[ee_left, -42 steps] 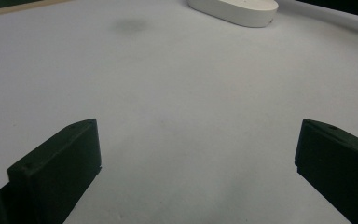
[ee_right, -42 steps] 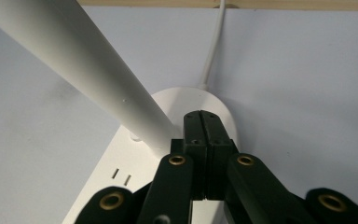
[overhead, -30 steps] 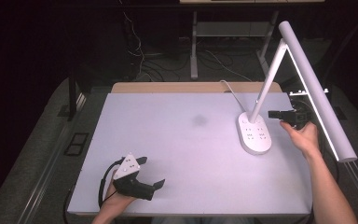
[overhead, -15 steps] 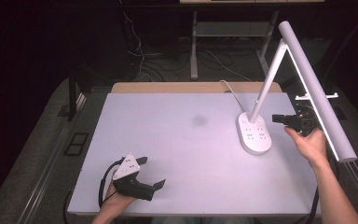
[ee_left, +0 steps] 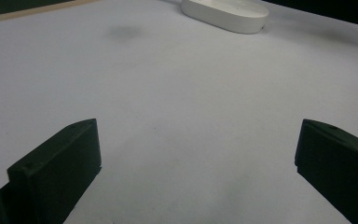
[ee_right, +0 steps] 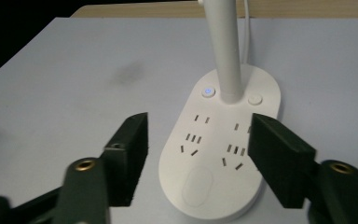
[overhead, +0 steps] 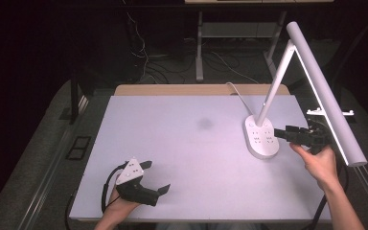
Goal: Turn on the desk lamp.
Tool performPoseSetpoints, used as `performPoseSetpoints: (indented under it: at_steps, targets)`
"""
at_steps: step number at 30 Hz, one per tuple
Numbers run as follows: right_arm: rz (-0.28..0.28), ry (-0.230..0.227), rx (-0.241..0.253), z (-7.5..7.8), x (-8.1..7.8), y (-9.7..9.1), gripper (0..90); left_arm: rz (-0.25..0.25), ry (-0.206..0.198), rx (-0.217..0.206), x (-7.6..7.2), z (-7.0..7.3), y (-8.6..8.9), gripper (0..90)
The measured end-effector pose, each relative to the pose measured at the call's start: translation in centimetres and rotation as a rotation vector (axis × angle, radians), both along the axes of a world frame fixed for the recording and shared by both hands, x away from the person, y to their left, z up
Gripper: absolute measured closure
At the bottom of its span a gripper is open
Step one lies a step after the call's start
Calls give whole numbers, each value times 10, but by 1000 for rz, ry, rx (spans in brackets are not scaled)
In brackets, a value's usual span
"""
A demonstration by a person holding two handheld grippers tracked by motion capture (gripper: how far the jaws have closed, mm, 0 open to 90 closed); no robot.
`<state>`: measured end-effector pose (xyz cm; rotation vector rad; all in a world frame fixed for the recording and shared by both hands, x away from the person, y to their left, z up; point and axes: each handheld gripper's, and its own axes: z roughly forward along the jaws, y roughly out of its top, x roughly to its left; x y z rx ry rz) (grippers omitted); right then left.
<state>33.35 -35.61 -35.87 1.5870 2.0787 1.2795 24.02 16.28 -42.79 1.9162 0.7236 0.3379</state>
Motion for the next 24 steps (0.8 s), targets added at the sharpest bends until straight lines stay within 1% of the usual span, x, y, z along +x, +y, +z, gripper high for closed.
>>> performPoseSetpoints:
  at_steps: [1, 2, 3, 4, 5, 6, 7, 8, 9, 12, 15, 17, 18, 19, 21, 23, 24]
  targets:
    - [2, -2, 7, -1, -4, 1, 246, 0, 1, 0, 0, 0, 0, 0]
    - [17, -7, 21, -2, -10, 3, 125, 0, 0, 0, 0, 0, 0, 0]
    - [22, -7, 25, -2, -12, 5, 110, -1, 0, 1, 0, 0, 0, 0]
    - [31, -9, 26, -3, -15, 6, 108, -6, -1, 10, 0, 0, 0, 0]
    - [31, -9, 26, -3, -15, 6, 108, -6, -1, 10, 0, 0, 0, 0]
    - [44, -15, 25, -4, -21, 11, 27, -6, -1, 10, 0, 0, 0, 0]
    - [44, -15, 25, -4, -21, 11, 27, -5, -1, 6, 0, 0, 0, 0]
    - [64, -21, 26, -5, -26, 14, 1, -6, -2, 9, 0, 0, 0, 0]
    - [64, -21, 26, -5, -26, 14, 1, -6, -1, 10, 0, 0, 0, 0]
    - [85, -24, 40, -8, -34, 21, 1, -5, -1, 7, 0, 1, 0, 0]
    - [106, -31, 40, -12, -39, 26, 1, -5, -2, 8, 0, 1, 1, 0]
    - [115, -42, 45, -16, -44, 30, 1, -5, -1, 7, 0, 1, 1, 0]
    - [122, -47, 46, -18, -46, 32, 1, -5, -1, 8, 0, 1, 1, 0]
    - [141, -55, 47, -23, -52, 37, 1, -6, -1, 7, 0, 1, 0, 0]
    - [157, -65, 44, -29, -56, 41, 1, -8, -3, 10, 0, 1, 0, 0]
    - [167, -70, 42, -35, -62, 46, 1, -8, -1, 11, 0, 1, 0, 0]
    - [167, -70, 42, -35, -62, 46, 1, -8, -1, 9, 0, 0, 0, 0]
